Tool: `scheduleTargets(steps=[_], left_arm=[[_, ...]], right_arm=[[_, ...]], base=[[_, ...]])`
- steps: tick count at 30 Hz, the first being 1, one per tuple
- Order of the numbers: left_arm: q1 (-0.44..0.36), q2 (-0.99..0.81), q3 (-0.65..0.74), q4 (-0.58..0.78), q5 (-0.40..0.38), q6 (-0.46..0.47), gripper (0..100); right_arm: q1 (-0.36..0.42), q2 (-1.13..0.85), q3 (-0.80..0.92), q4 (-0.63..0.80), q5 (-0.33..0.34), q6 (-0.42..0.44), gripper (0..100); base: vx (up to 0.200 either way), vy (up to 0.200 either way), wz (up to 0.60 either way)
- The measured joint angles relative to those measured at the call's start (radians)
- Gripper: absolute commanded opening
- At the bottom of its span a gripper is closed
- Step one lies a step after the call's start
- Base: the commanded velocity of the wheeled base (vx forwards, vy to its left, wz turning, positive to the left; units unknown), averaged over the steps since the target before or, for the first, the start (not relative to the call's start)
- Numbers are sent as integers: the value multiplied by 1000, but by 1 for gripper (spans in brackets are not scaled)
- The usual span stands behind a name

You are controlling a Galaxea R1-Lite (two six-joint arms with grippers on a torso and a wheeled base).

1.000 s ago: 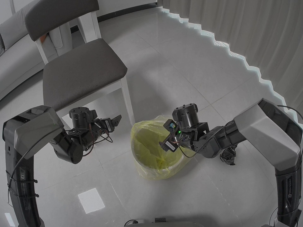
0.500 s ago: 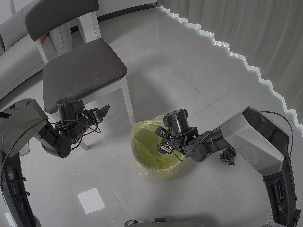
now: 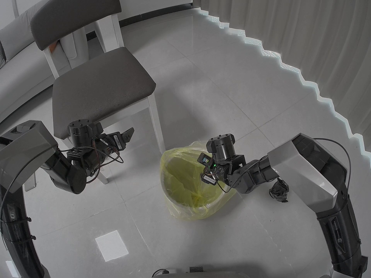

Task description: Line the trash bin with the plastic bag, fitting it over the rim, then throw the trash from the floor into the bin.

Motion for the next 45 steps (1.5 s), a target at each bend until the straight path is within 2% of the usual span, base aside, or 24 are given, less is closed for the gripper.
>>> scheduleTargets(steps=[21, 33, 45], left_arm=[[4, -6, 15, -10, 2, 1, 100], [5, -14, 51, -29, 2, 2, 100], [2, -31, 88, -44, 2, 2, 100]], right_arm=[[13, -22, -42, 15, -42, 6, 0], [-32, -11, -140, 49, -83, 17, 0], [-60, 33, -187, 70, -86, 61, 0]], base=[[0, 0, 0], [0, 0, 0], [0, 0, 0]])
